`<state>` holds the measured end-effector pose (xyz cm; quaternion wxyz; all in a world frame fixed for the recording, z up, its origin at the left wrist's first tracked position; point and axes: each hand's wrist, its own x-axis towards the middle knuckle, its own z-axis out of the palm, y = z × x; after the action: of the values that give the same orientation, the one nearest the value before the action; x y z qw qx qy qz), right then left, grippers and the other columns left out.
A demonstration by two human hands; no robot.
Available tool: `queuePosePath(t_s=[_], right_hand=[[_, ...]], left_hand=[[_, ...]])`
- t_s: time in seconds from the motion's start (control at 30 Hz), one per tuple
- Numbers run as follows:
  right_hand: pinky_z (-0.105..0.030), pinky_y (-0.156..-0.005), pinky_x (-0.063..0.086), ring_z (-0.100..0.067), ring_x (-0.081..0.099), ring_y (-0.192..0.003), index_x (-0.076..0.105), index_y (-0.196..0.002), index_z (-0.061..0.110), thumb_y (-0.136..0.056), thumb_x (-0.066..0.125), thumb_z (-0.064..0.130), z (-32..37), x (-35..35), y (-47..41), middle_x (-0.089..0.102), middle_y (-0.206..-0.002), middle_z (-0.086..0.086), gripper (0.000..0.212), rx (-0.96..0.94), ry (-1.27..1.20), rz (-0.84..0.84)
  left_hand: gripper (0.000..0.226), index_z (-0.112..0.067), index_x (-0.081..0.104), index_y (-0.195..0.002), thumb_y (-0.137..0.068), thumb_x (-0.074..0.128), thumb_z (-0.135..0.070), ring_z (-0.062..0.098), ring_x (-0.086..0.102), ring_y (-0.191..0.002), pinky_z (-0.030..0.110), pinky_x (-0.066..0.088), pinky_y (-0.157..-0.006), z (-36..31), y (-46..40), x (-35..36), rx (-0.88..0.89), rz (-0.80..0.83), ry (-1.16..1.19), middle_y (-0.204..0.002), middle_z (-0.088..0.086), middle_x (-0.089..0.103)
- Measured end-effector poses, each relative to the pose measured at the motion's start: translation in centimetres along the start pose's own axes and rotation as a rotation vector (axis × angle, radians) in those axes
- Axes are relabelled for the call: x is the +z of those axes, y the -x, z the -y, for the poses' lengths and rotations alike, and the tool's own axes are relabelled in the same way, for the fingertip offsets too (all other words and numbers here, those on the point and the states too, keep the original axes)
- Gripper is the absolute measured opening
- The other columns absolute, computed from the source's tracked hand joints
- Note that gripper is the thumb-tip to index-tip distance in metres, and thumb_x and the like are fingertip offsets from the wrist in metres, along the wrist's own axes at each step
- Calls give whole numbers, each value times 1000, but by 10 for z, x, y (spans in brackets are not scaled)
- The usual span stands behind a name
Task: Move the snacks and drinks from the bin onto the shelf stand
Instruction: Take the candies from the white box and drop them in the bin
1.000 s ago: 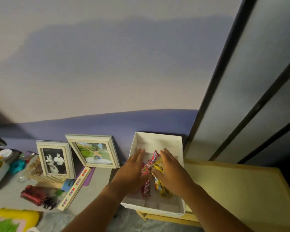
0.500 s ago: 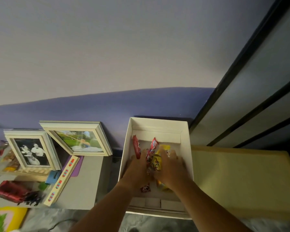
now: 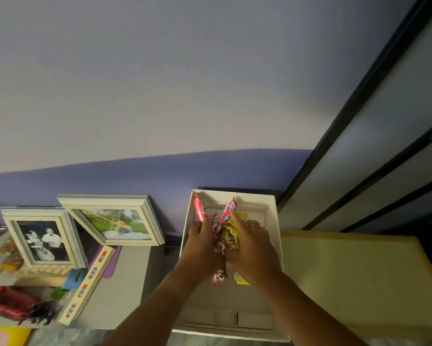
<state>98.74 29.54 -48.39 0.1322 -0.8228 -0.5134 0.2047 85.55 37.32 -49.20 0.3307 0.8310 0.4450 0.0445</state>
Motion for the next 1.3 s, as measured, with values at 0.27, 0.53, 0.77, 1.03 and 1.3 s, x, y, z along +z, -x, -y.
queuePosePath(t_s=[0.27,0.53,0.77,1.03,1.3], right_hand=[[-30,-88,60,-14,52,-124,15,-157,41,-86,68,58,3,-56,1,48,-142,3,90,-107,-174,-200],[-28,-88,59,-12,53,-121,12,-154,47,-85,63,60,-1,-130,37,43,-138,11,86,-140,-262,-357],[-32,-90,57,-7,49,-121,11,-155,50,-82,51,72,-65,-220,137,41,-135,13,86,41,-218,-606],[-24,-101,46,-13,36,-137,6,-156,49,-85,56,70,-190,-282,346,28,-153,8,89,429,-188,-866],[-34,-99,51,-9,46,-124,6,-156,51,-88,66,54,-309,-270,566,35,-146,15,91,780,-202,-996]], left_hand=[[105,-37,17,-154,-75,86,-40,17,50,-124,39,56,-99,-27,10,-66,78,-65,177,-141,-5,36],[101,-41,19,-153,-76,84,-41,5,55,-100,3,44,-64,-89,18,-113,235,-111,180,-125,-14,40],[97,-63,22,-138,-75,88,-29,5,57,-110,10,53,-80,-225,28,-88,572,56,274,-123,-19,41],[103,-63,19,-140,-73,86,-23,-6,60,-106,15,58,-77,-416,123,27,938,384,262,-125,-22,42],[97,-58,22,-144,-72,83,-39,1,54,-117,16,51,-90,-562,253,191,1124,683,239,-132,-18,40]])
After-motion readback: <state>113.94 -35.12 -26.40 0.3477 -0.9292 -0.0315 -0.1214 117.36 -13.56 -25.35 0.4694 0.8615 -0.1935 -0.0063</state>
